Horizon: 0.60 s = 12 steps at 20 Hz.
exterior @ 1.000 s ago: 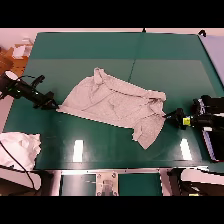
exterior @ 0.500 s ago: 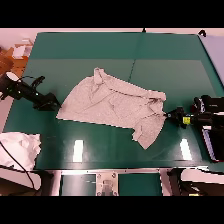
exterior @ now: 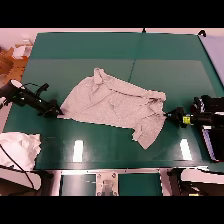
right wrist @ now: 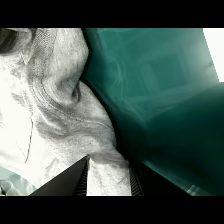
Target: Fold the shirts.
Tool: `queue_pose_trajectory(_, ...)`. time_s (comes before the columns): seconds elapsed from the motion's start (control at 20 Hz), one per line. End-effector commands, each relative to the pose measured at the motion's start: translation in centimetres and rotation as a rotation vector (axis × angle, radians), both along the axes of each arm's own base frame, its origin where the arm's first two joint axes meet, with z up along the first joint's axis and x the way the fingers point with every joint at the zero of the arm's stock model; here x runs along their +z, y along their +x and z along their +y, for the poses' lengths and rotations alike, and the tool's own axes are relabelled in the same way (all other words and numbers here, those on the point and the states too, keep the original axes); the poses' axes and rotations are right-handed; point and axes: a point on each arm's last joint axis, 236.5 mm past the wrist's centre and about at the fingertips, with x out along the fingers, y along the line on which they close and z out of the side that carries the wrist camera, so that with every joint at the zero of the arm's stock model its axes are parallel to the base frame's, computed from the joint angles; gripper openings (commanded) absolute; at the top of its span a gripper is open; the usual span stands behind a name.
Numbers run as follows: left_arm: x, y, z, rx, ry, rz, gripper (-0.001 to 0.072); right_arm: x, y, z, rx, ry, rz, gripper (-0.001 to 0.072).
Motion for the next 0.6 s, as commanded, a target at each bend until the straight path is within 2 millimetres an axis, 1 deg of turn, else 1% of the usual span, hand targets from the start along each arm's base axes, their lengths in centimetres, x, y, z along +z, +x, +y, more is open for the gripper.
queue_pose_trajectory(0.0,-0.4,-0.3,-1.0,0.025,-0.038,0.009,0.035,-0.1,-0.3,1.4,0.054,0.0,0.007,0.0345)
queue_pose_trajectory(0.1,-0.6,-0.9,-1.0,0.004,-0.044,0.015,0.0348,-0.2,-0.2,2.1,0.088,-0.007,-0.004,0.0344)
queue_pose_trajectory(0.15,-0.5,-0.9,-1.1,-0.001,-0.045,0.011,0.0225,-0.1,-0.2,2.2,0.094,-0.007,-0.005,0.0335)
queue_pose_trajectory(0.2,-0.6,-0.9,-1.0,-0.011,-0.046,0.001,0.0031,-0.1,-0.2,2.3,0.095,-0.006,-0.005,0.0247)
queue_pose_trajectory(0.25,-0.5,-0.8,-1.1,-0.01,-0.048,-0.002,0.0023,0.0,-0.2,2.4,0.096,0.0,-0.005,0.02)
queue_pose_trajectory(0.35,-0.4,-0.7,-1.0,-0.01,-0.046,-0.008,0.0023,0.2,-0.5,2.8,0.107,0.019,-0.001,0.0023)
queue_pose_trajectory(0.45,0.6,-0.1,-1.0,-0.011,-0.048,-0.033,0.0022,0.9,-0.2,3.2,0.097,0.051,-0.011,0.0014)
queue_pose_trajectory(0.5,1.8,0.7,-1.2,-0.003,-0.056,-0.071,0.0022,1.8,0.2,3.6,0.088,0.076,-0.03,0.0014)
queue_pose_trajectory(0.55,3.5,1.7,-1.3,0.004,-0.056,-0.127,0.0022,3.1,0.8,3.9,0.086,0.094,-0.064,0.0014)
